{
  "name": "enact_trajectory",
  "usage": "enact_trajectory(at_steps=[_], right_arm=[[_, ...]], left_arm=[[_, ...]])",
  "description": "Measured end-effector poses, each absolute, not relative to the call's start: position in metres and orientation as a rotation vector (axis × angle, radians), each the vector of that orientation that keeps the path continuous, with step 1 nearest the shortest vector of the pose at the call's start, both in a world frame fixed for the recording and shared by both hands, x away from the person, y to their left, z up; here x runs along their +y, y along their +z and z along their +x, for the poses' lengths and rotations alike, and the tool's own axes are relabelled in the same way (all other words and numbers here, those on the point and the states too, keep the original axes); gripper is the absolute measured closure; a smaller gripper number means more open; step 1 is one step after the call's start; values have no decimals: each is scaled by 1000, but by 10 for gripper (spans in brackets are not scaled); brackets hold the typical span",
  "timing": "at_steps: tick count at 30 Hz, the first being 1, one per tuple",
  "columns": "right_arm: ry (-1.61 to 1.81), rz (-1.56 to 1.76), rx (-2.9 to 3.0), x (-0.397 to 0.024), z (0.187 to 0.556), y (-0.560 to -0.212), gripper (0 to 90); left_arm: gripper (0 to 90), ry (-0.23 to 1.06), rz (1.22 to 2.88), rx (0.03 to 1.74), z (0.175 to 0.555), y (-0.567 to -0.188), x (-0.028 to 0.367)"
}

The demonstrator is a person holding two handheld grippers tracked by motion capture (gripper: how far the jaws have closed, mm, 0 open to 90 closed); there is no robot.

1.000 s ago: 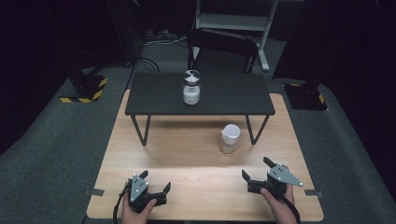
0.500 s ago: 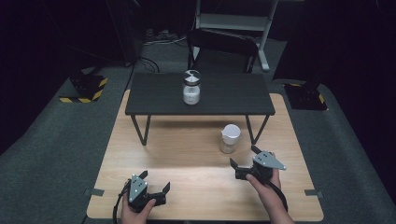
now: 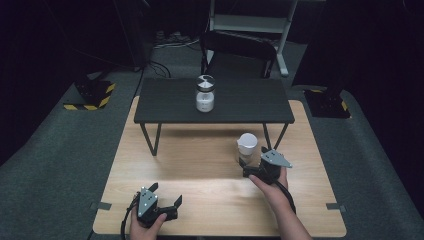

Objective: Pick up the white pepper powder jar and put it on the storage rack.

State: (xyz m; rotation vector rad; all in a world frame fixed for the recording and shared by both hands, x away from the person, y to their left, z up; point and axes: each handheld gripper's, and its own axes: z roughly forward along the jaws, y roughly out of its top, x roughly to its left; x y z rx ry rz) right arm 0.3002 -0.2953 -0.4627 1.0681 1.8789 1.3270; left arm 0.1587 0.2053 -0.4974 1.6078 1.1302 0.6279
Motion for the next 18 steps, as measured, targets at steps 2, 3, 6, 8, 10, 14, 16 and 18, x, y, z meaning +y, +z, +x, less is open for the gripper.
enact_trajectory(at_steps=[2, 3, 6, 8, 10, 14, 16, 18], right_arm=[[1323, 1072, 1867, -292, 304, -466, 19], [1323, 1078, 1861, -290, 306, -467, 20], [1316, 1094, 1858, -284, 312, -470, 34], [1322, 1111, 1849, -281, 315, -473, 47], [1326, 1122, 1825, -277, 316, -476, 72], [1312, 1144, 1800, -268, 318, -480, 117], [1315, 1165, 1774, -265, 318, -482, 151], [1322, 1180, 1756, -263, 319, -484, 174]], left_arm=[[7, 621, 1608, 1128, 159, -497, 206], [7, 616, 1606, 1127, 159, -498, 207], [7, 613, 1597, 1134, 159, -498, 208], [7, 612, 1596, 1135, 159, -498, 208], [7, 613, 1597, 1133, 159, -498, 208], [7, 618, 1599, 1126, 159, -499, 208], [7, 618, 1599, 1128, 158, -498, 208], [7, 617, 1597, 1128, 158, -499, 208]])
